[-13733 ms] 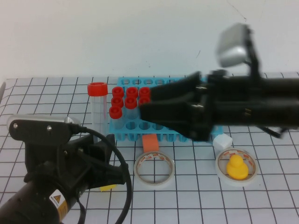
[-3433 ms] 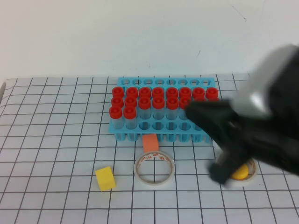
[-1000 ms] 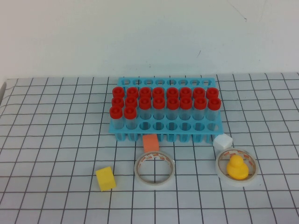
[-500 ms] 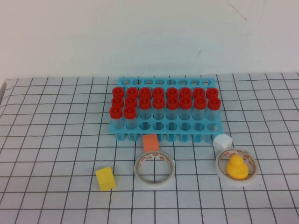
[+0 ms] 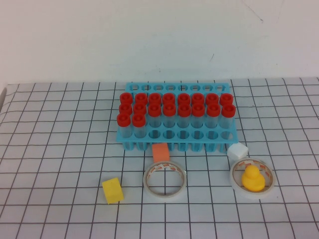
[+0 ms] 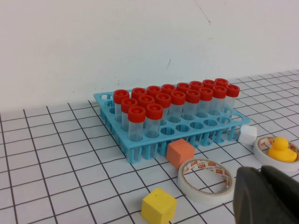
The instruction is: Place the test tubes
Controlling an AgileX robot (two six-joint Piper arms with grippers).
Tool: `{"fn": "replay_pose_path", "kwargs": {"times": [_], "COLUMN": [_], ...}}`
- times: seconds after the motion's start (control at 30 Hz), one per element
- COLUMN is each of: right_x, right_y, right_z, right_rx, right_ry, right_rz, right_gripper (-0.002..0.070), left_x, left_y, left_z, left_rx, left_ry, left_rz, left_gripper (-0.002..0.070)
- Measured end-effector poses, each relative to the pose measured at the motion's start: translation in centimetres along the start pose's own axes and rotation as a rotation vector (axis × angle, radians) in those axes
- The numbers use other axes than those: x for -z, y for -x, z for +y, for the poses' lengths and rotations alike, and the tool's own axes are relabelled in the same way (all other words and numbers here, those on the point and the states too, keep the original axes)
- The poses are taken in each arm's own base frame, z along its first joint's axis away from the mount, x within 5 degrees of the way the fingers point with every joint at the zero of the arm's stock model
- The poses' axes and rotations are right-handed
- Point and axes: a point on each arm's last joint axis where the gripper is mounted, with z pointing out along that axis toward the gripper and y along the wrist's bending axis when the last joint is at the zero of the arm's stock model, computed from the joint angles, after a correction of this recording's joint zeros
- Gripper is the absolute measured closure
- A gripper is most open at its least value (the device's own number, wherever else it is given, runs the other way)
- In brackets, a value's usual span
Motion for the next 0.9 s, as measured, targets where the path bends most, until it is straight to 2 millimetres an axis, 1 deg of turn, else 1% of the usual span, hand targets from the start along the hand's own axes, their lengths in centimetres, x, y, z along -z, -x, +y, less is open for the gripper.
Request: {"fn": "replay_pose_path", "kwargs": {"times": [0.9], "right_x": [0.0], "right_y": [-0.01], "right_z": [0.1], "right_rx": [-0.013], "right_ry": [0.019], "right_rz": [0.002], "right_gripper": [0.0678], "left_x": [0.0], "left_y": [0.0], "left_z": [0.0], "left_rx": [0.0], "left_ry": [0.0], "left_rz": [0.0], "left_gripper": [0.0676]}}
